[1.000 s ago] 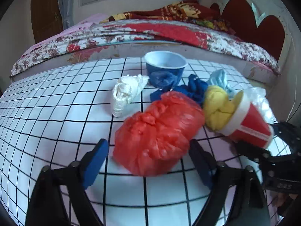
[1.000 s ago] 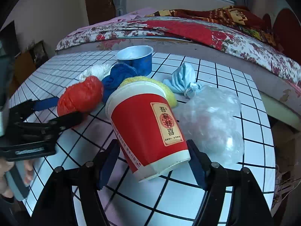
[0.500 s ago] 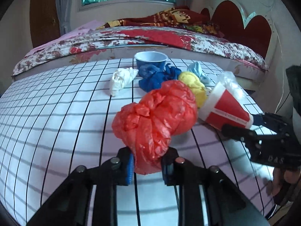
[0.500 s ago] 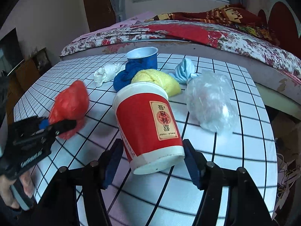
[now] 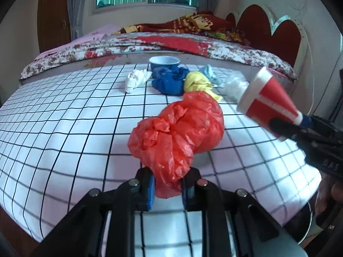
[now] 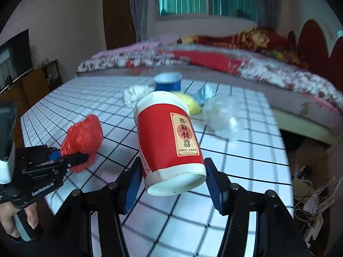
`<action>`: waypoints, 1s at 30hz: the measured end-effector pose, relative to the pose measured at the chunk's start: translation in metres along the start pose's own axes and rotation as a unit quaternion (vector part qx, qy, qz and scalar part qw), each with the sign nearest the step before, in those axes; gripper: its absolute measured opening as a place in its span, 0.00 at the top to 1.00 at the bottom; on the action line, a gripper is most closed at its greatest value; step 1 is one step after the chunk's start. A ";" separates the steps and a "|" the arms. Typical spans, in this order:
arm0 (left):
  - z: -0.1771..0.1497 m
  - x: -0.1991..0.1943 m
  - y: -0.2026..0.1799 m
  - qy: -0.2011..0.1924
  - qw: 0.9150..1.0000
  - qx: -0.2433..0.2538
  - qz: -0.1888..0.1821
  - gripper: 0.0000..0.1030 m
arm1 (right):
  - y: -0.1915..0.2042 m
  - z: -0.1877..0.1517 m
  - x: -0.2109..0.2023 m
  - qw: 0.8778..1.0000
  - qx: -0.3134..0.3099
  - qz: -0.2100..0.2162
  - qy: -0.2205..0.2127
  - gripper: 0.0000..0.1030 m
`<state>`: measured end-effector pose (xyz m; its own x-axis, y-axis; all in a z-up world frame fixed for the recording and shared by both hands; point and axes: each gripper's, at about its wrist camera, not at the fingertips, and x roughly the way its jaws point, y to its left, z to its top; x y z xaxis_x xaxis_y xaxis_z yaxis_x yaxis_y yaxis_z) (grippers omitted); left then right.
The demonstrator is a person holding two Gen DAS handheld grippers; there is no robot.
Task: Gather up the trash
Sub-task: 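Carry the bag and cup over the black bin and open both tools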
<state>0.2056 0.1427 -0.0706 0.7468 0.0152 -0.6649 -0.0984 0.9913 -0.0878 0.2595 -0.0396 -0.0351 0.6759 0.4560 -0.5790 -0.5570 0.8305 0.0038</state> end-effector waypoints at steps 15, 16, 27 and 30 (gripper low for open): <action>-0.027 -0.052 -0.066 -0.026 0.998 0.039 -0.046 0.81 | -0.036 -0.066 -0.108 0.996 0.025 -0.075 -0.029 0.44; -0.029 -0.055 -0.073 -0.028 0.997 0.047 -0.049 0.81 | -0.039 -0.072 -0.113 0.996 0.028 -0.081 -0.028 0.44; -0.051 -0.071 -0.141 -0.028 0.989 0.105 -0.105 0.82 | -0.080 -0.127 -0.160 0.990 0.072 -0.119 -0.008 0.44; -0.055 -0.073 -0.157 -0.025 0.986 0.119 -0.117 0.82 | -0.095 -0.141 -0.170 0.988 0.088 -0.127 -0.003 0.44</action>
<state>0.1307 -0.0211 -0.0492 0.7623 -0.2173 -0.6096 0.2329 0.9709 -0.0549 0.1290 -0.2409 -0.0519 0.7863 0.2283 -0.5741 -0.2777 0.9607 0.0017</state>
